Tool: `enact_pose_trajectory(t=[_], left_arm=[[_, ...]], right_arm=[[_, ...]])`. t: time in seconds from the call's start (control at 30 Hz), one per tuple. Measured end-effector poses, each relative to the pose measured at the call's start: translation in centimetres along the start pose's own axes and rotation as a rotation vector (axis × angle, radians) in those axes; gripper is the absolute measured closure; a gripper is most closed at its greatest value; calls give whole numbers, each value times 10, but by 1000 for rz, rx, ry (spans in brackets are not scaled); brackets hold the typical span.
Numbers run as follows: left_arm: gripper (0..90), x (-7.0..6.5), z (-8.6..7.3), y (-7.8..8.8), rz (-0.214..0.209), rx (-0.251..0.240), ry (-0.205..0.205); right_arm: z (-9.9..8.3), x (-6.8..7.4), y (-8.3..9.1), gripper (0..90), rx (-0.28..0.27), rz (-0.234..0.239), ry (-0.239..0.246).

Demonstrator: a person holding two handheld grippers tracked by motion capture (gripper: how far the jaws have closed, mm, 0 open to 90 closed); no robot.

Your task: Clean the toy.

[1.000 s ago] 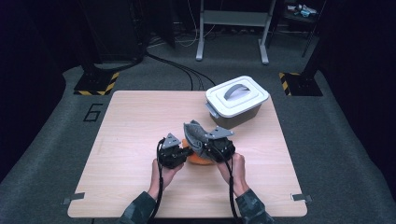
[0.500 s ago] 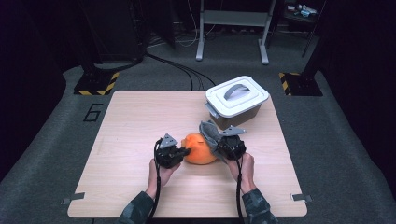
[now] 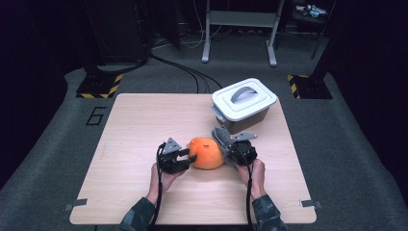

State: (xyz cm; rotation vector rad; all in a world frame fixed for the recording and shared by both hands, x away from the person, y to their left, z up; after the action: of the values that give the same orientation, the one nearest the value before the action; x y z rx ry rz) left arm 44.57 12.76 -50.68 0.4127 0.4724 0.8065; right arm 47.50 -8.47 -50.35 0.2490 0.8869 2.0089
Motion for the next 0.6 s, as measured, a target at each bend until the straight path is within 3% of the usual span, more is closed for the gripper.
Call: enact_pose_trajectory(t=[0.07,0.1,0.2,0.27,0.37,0.47,0.6], left_arm=[[441,0,-2,0,7,21,-45],[402,0,-2,0,7,21,-45],[367,-2,-1,-6,10,48,-92],[385,-3,-1,-10,1,59,-100],[464,-4,-2,-13,-19,65,-106],[604,-5,-3,-14,-26,59,-114],[705,-4,-3,-13,-31,40,-89]], right_arm=[[0,-1,0,768,0,-6,3],[0,-1,0,768,0,-6,3],[0,-2,0,767,-6,-6,-2],[1,-2,0,767,-5,-12,-3],[2,-2,0,767,-7,-16,8],[2,-1,1,767,-7,-17,7],[3,1,2,767,-9,-18,6]])
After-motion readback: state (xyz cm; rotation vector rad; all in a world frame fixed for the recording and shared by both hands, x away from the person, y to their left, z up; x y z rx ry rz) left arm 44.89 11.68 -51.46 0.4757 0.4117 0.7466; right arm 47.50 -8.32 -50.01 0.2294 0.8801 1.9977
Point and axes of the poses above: each handheld gripper's, and its own axes: y roughly backward along the jaws, z roughly out of its top, x roughly to its left, the point moved 6 cm from there along -y, roughly forward along the jaws, and after that the axes turned 10 degrees about y, right-handed, at the moved point
